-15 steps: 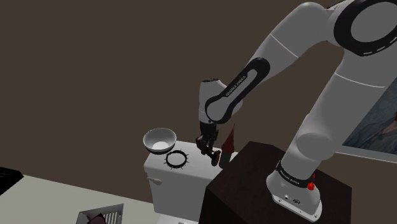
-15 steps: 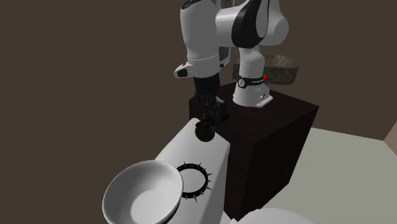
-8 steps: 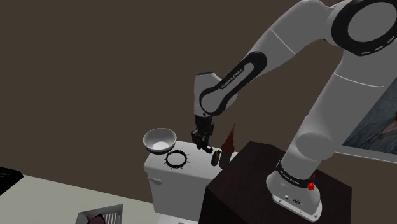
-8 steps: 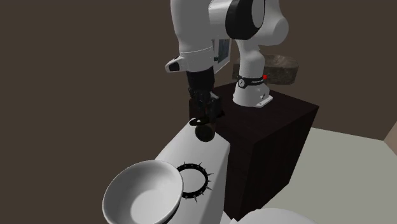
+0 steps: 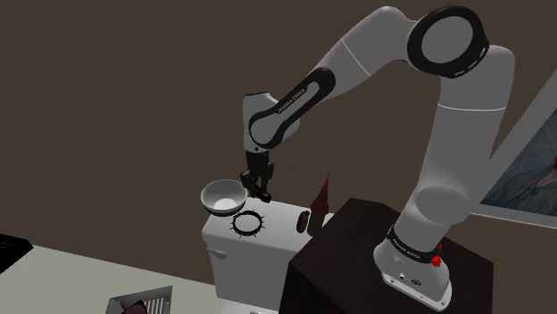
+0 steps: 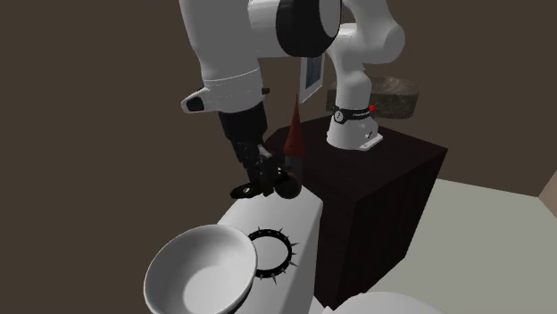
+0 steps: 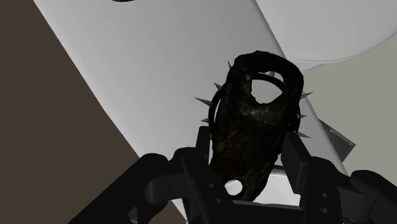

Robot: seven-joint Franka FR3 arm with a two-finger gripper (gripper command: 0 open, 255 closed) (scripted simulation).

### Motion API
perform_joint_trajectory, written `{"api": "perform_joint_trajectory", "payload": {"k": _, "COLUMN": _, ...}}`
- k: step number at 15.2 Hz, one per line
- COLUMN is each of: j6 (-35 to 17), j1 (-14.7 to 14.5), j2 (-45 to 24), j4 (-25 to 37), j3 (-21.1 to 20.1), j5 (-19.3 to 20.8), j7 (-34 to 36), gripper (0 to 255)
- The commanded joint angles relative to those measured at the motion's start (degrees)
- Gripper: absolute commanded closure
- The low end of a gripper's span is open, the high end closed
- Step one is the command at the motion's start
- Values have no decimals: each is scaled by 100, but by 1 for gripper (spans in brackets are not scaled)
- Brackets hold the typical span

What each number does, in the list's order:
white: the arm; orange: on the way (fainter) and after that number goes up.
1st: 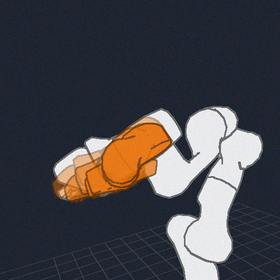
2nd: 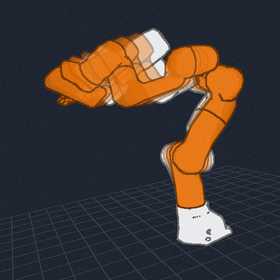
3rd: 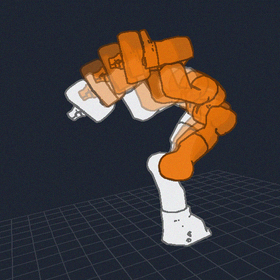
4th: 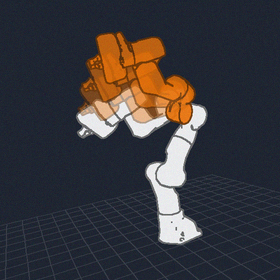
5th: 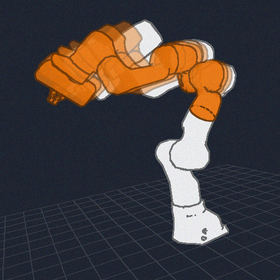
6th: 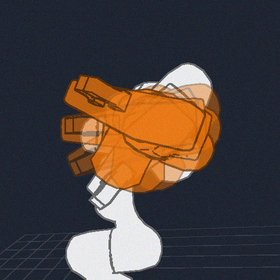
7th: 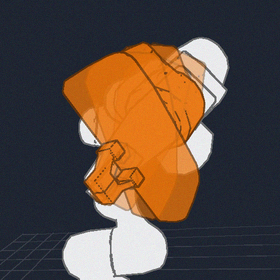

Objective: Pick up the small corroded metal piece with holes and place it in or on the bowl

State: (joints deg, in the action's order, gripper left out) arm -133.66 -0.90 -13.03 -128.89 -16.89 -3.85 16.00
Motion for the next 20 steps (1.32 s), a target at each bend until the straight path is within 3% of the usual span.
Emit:
{"api": "perform_joint_trajectory", "payload": {"k": 1, "j6": 172, "j1": -63, "j2": -395, "j4": 559, "j3": 36, "j5": 151, "j7": 127, "gripper": 255}}
{"api": "perform_joint_trajectory", "payload": {"k": 8, "j6": 1015, "j1": -323, "j2": -1765, "j4": 2751, "j3": 196, "j5": 513, "j7": 358, "gripper": 255}}
{"api": "perform_joint_trajectory", "payload": {"k": 10, "j6": 1400, "j1": -440, "j2": -2314, "j4": 3682, "j3": 250, "j5": 609, "j7": 405, "gripper": 255}}
{"api": "perform_joint_trajectory", "payload": {"k": 20, "j6": 888, "j1": -494, "j2": -2790, "j4": 3641, "j3": 322, "j5": 691, "j7": 402, "gripper": 255}}
